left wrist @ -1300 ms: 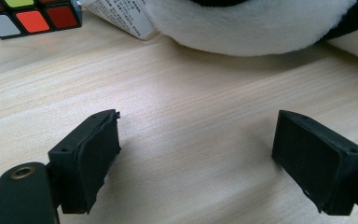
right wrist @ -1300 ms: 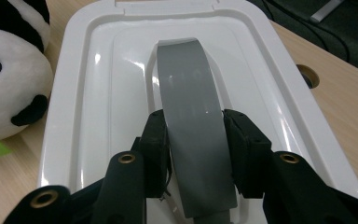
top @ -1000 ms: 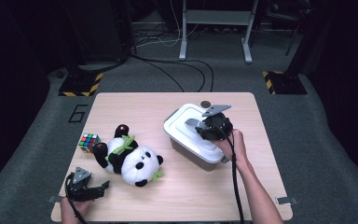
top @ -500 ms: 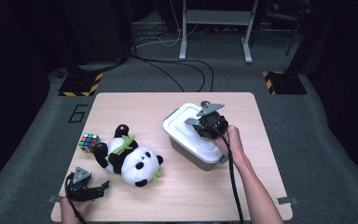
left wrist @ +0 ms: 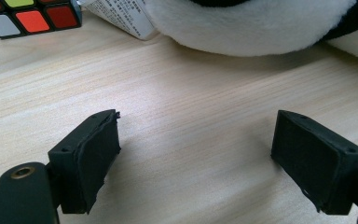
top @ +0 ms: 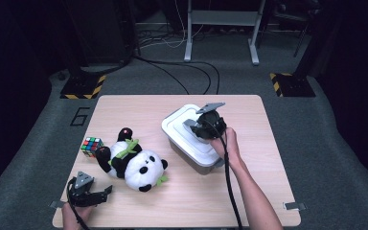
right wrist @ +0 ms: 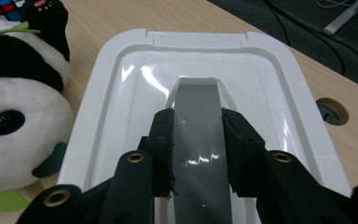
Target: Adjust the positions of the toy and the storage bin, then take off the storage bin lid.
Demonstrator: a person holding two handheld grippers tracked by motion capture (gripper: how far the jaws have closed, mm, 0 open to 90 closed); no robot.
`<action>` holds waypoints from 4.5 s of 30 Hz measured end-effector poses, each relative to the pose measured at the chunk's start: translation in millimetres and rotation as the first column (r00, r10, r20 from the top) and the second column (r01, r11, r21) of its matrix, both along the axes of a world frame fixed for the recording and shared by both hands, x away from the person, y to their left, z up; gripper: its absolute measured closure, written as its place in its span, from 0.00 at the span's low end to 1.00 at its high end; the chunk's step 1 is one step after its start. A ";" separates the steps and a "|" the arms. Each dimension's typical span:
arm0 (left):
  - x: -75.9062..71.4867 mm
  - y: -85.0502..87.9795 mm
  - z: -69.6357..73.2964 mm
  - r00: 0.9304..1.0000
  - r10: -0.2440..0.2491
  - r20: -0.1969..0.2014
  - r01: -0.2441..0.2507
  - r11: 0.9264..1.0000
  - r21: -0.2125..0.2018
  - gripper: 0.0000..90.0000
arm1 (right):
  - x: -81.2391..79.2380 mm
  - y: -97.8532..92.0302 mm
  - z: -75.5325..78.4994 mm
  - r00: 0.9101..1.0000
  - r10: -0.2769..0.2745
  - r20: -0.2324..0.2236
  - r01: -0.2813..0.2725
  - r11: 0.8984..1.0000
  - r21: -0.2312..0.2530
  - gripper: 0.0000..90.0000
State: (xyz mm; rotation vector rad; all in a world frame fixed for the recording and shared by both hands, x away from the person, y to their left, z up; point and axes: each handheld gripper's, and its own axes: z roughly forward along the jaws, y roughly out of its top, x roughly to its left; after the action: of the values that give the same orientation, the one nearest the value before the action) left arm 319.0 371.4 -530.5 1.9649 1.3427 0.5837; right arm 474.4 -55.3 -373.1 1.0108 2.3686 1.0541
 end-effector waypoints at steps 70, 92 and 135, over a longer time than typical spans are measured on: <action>2.5 -0.9 -0.6 1.000 -0.012 0.002 0.012 1.000 0.006 0.14 | 6.2 47.0 20.4 0.997 -0.051 0.066 0.050 0.999 0.003 0.74; 5.5 -2.9 -2.0 1.000 -0.012 -0.023 0.012 1.000 0.017 0.00 | -3.2 17.2 34.7 0.992 -0.073 0.107 0.076 0.997 -0.019 0.74; 5.4 -1.7 -1.8 1.000 0.013 -0.018 -0.013 1.000 0.014 0.03 | -2.1 -72.4 32.8 0.964 -0.247 0.102 0.242 0.968 0.059 0.74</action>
State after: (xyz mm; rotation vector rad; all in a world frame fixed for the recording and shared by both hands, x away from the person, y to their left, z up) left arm 324.4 369.7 -532.2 1.9784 1.3675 0.5840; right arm 472.3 -127.7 -340.3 1.1956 2.0779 1.0450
